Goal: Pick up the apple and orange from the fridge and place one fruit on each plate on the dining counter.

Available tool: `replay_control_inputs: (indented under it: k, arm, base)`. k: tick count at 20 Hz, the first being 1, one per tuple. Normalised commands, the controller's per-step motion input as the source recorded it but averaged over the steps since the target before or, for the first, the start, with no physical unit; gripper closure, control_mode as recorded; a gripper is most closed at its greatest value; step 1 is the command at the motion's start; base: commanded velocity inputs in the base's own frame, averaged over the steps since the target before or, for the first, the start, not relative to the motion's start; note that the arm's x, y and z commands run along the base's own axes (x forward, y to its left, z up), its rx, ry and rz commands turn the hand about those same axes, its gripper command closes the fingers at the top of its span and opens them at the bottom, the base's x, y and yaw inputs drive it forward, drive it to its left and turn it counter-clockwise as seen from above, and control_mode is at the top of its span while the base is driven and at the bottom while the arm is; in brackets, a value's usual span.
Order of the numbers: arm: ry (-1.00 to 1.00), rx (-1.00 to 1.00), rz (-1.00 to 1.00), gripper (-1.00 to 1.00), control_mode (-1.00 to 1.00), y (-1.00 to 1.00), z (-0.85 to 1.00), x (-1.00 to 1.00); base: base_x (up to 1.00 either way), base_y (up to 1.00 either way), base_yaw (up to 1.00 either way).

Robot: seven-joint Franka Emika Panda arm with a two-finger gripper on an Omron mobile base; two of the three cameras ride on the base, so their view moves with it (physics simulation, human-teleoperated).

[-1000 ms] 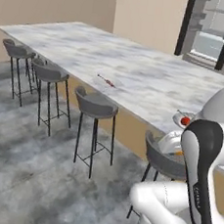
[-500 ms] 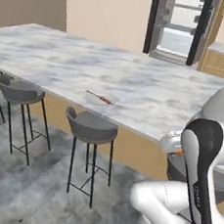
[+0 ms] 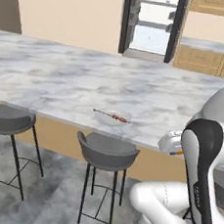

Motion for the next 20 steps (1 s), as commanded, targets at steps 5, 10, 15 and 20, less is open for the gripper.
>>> replay_control_inputs:
  k: [5,10,15,20]
  arm:
    - [0.00,0.00,0.00,1.00,1.00,0.00,0.00,0.00]
    - [0.00,0.00,0.00,1.00,1.00,0.00,0.00,0.00]
    - [0.00,0.00,0.00,1.00,1.00,0.00,0.00,0.00]
    - [0.00,0.00,0.00,1.00,1.00,0.00,0.00,0.00]
  base:
    - [0.92,0.87,-0.55]
    - [0.46,0.70,-0.47]
    - [0.49,0.32,-0.28]
    - [0.28,0.01,-0.13]
